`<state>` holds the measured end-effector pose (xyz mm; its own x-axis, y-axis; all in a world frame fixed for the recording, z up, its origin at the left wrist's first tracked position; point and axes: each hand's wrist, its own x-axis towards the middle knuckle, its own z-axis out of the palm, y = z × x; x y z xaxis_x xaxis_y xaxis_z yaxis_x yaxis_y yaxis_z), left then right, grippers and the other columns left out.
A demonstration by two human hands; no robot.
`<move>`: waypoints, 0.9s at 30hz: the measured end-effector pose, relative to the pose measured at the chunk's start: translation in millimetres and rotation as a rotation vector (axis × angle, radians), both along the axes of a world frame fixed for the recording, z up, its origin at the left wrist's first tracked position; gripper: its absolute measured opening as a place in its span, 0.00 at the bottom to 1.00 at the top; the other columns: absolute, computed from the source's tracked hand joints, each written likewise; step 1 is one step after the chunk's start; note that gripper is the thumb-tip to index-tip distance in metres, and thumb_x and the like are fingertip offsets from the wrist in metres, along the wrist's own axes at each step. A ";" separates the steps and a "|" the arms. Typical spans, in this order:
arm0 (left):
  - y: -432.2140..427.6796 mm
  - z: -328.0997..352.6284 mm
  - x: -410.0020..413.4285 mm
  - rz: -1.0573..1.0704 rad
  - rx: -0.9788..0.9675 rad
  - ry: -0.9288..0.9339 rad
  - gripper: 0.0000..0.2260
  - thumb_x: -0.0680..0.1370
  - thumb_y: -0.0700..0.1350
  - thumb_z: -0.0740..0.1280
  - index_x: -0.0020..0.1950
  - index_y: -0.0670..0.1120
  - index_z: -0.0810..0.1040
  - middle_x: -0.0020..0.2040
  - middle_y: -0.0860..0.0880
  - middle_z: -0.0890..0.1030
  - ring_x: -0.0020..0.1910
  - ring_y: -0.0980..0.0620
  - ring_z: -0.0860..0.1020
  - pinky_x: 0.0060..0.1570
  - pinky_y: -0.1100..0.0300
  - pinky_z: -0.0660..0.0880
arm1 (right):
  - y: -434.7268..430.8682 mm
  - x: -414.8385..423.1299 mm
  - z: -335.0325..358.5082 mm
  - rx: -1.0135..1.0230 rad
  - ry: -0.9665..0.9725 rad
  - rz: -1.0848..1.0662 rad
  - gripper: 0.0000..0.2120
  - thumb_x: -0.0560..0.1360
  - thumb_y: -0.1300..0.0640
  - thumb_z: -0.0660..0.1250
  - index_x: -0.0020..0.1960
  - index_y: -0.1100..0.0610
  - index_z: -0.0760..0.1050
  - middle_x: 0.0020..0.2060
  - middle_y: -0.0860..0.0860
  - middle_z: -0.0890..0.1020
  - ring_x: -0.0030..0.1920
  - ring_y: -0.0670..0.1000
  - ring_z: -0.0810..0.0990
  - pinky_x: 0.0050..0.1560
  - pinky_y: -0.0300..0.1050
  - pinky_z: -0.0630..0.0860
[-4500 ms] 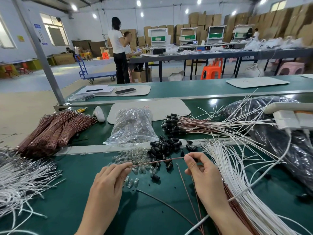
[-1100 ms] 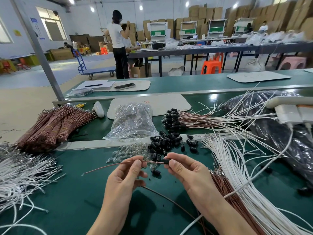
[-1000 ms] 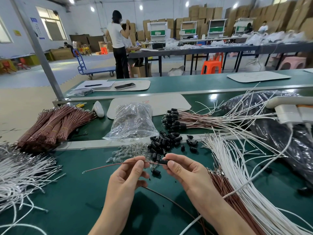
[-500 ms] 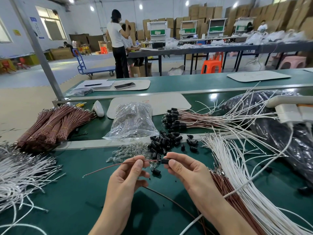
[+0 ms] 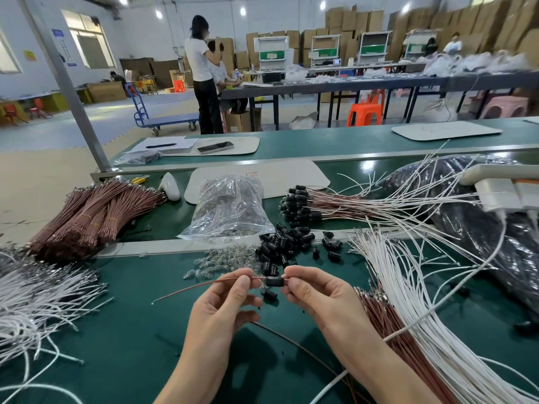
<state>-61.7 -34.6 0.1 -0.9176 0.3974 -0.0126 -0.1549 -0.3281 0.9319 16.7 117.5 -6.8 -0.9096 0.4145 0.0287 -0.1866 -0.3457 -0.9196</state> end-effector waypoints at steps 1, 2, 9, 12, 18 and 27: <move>0.5 0.1 0.6 -0.004 0.000 0.000 0.07 0.71 0.45 0.70 0.46 0.48 0.87 0.46 0.42 0.86 0.35 0.51 0.82 0.32 0.61 0.79 | -1.3 -0.3 -0.9 -0.002 -0.001 0.009 0.18 0.67 0.49 0.78 0.55 0.52 0.86 0.49 0.56 0.87 0.51 0.52 0.86 0.53 0.37 0.80; 1.0 0.3 1.3 -0.006 0.000 0.000 0.07 0.71 0.45 0.70 0.46 0.49 0.88 0.45 0.43 0.86 0.35 0.51 0.82 0.32 0.61 0.79 | -2.5 -0.6 -1.3 -0.005 -0.001 0.018 0.18 0.68 0.48 0.78 0.56 0.52 0.85 0.49 0.57 0.87 0.52 0.53 0.86 0.53 0.38 0.80; -2.0 1.2 0.7 0.018 -0.003 0.004 0.08 0.72 0.47 0.71 0.48 0.50 0.87 0.48 0.43 0.86 0.37 0.51 0.83 0.34 0.61 0.80 | -2.5 2.9 3.5 0.048 -0.024 0.013 0.14 0.71 0.49 0.76 0.56 0.50 0.85 0.49 0.55 0.87 0.52 0.53 0.86 0.52 0.39 0.81; -0.4 0.3 4.0 -0.004 -0.023 0.025 0.08 0.72 0.47 0.71 0.48 0.51 0.87 0.47 0.45 0.86 0.37 0.51 0.83 0.34 0.61 0.80 | -5.4 3.6 4.4 0.091 -0.041 0.012 0.12 0.71 0.51 0.74 0.54 0.50 0.86 0.46 0.55 0.87 0.48 0.51 0.86 0.50 0.39 0.81; 1.5 -0.5 11.4 -0.091 -0.094 0.093 0.14 0.69 0.54 0.73 0.52 0.53 0.86 0.45 0.48 0.85 0.40 0.53 0.81 0.36 0.60 0.79 | -6.0 5.3 4.1 0.192 -0.062 0.016 0.11 0.72 0.50 0.74 0.54 0.49 0.86 0.44 0.55 0.87 0.46 0.50 0.86 0.49 0.40 0.81; 0.9 -1.1 6.0 -0.031 -0.093 0.108 0.14 0.68 0.56 0.73 0.50 0.52 0.86 0.42 0.49 0.85 0.35 0.54 0.80 0.33 0.63 0.77 | -3.2 5.1 8.0 0.220 -0.063 -0.047 0.11 0.69 0.47 0.76 0.48 0.52 0.87 0.40 0.54 0.87 0.41 0.49 0.85 0.44 0.39 0.81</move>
